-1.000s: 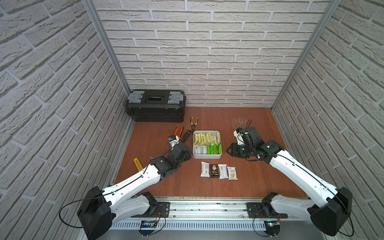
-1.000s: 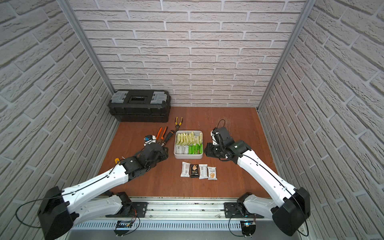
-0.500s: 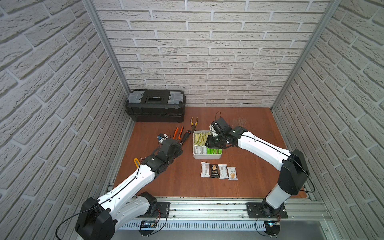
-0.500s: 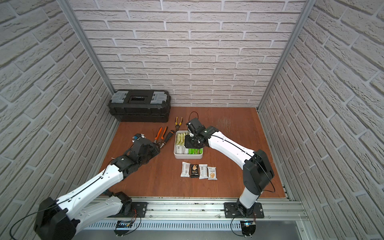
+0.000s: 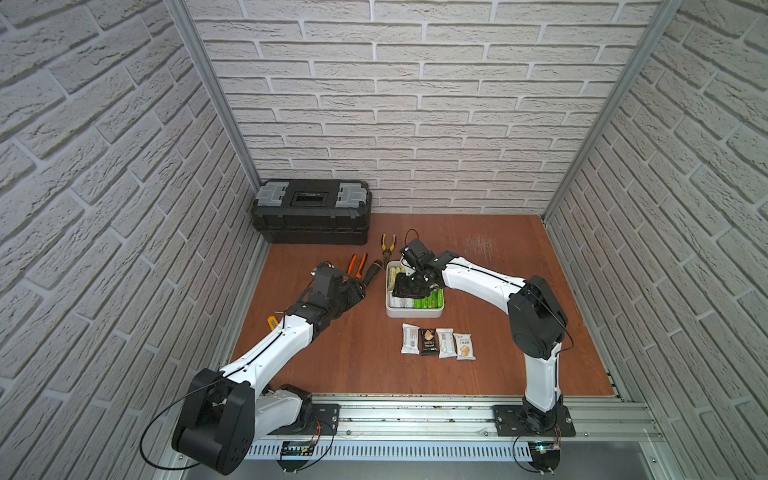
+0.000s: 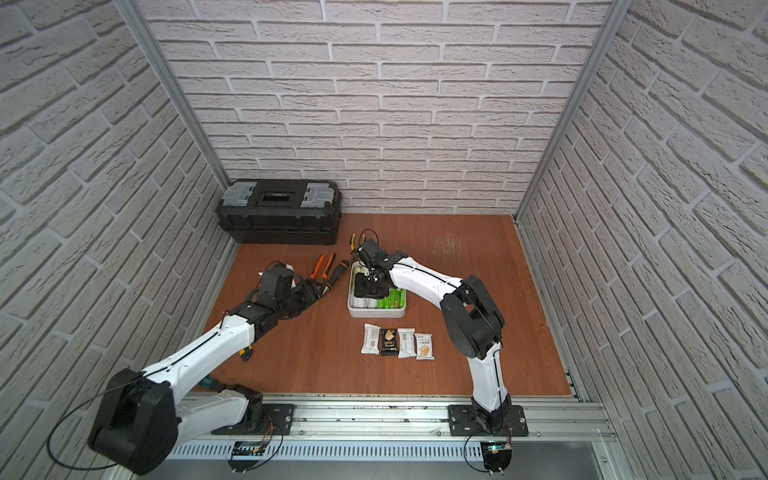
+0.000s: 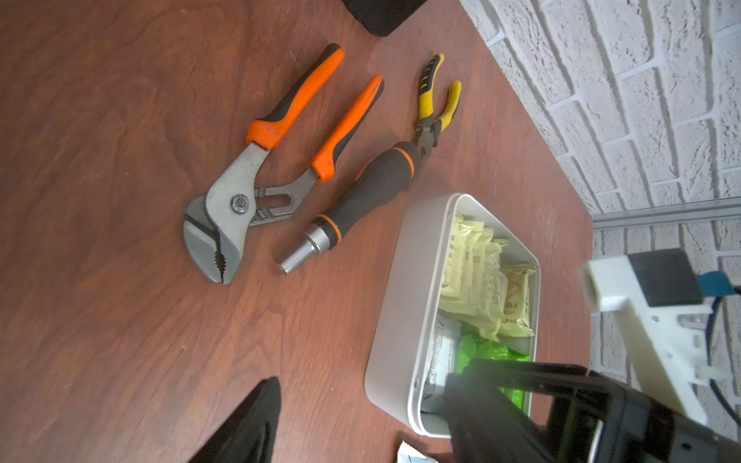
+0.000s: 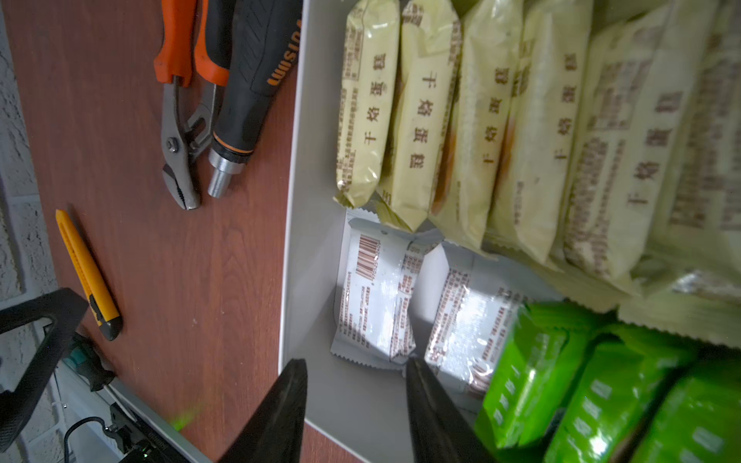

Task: Take the cookies out of the storage box
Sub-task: Pick up the cookie from the storage box.

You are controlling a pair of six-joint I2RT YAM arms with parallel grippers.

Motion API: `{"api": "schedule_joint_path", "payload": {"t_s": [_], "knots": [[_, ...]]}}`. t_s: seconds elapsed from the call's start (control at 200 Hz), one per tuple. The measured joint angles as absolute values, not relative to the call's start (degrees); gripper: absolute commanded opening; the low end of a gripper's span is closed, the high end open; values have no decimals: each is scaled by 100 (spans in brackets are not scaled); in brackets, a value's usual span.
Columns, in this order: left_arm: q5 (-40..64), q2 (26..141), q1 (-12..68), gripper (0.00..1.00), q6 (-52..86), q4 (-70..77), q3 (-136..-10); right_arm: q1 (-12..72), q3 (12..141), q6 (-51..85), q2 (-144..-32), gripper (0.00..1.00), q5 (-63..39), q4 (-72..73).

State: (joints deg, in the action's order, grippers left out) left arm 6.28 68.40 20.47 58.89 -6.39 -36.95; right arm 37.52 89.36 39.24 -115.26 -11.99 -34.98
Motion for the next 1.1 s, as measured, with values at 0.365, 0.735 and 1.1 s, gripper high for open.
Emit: {"api": "schedule_joint_path", "payload": {"t_s": [0.365,0.735,1.1], "knots": [[1625,7699,1997,67,5850,-82,-3900,3686,9000,3990,-12003,40,-1304,-3424],[1507,7649,2005,66,5789,-196,-3927,3664,9019,4021,-12250,29,-1363,-3089],[1221,7439,2014,65,5706,-283,-3979,3638,9139,4021,-12237,9,-1428,-3033]]}}
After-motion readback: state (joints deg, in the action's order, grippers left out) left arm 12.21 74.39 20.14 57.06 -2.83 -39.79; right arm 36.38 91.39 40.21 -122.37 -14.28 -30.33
